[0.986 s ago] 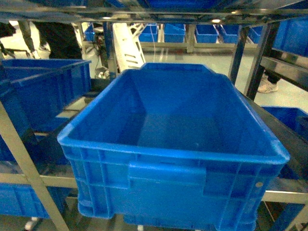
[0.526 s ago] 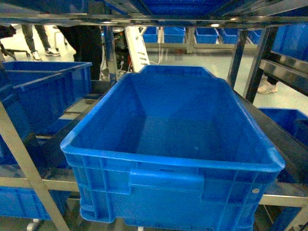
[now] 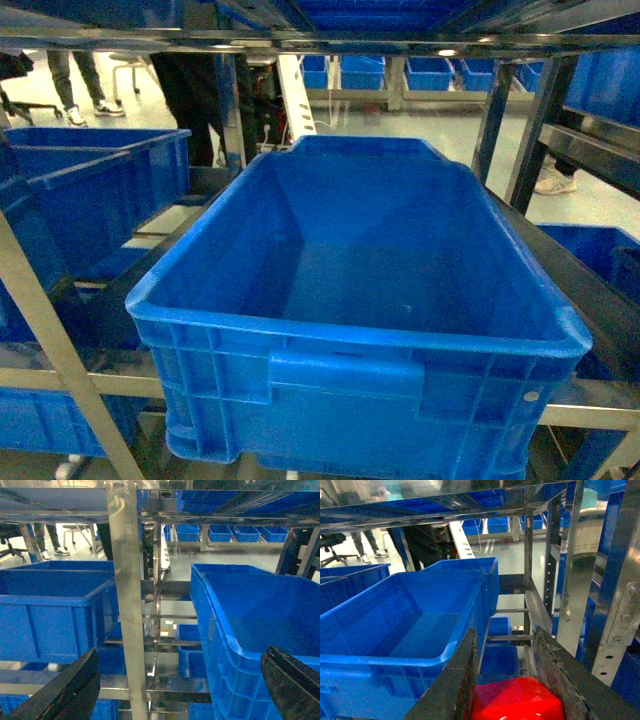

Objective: Pick red block from blue box to shelf

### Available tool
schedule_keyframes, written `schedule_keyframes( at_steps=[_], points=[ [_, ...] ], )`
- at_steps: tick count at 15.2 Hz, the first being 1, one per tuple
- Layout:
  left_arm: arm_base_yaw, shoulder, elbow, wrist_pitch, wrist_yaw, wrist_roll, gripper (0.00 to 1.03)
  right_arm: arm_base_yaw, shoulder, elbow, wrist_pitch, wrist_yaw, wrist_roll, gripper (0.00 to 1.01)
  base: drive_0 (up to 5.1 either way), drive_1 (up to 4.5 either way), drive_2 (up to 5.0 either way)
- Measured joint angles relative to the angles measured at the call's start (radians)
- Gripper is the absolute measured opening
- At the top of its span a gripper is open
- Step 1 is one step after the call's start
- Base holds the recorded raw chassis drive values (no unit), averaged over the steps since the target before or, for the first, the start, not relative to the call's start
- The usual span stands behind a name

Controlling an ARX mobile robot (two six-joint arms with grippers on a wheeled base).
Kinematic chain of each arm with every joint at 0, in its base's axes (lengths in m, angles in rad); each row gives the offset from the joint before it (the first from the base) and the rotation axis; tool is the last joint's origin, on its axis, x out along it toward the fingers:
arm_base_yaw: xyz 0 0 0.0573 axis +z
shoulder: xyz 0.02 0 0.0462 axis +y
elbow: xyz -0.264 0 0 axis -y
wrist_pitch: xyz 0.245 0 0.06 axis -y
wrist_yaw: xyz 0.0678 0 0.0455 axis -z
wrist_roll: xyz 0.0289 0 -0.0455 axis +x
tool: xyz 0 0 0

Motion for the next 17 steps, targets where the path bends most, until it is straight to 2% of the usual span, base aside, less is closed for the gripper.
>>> schedule_keyframes(
  at_steps=[17],
  points=[
    [0.0,0.0,0.0,0.0,0.0,0.0,0.98,0.0,0.0,0.0,0.0,0.0,0.0,0.28,0.0,0.0,0.0]
  ],
)
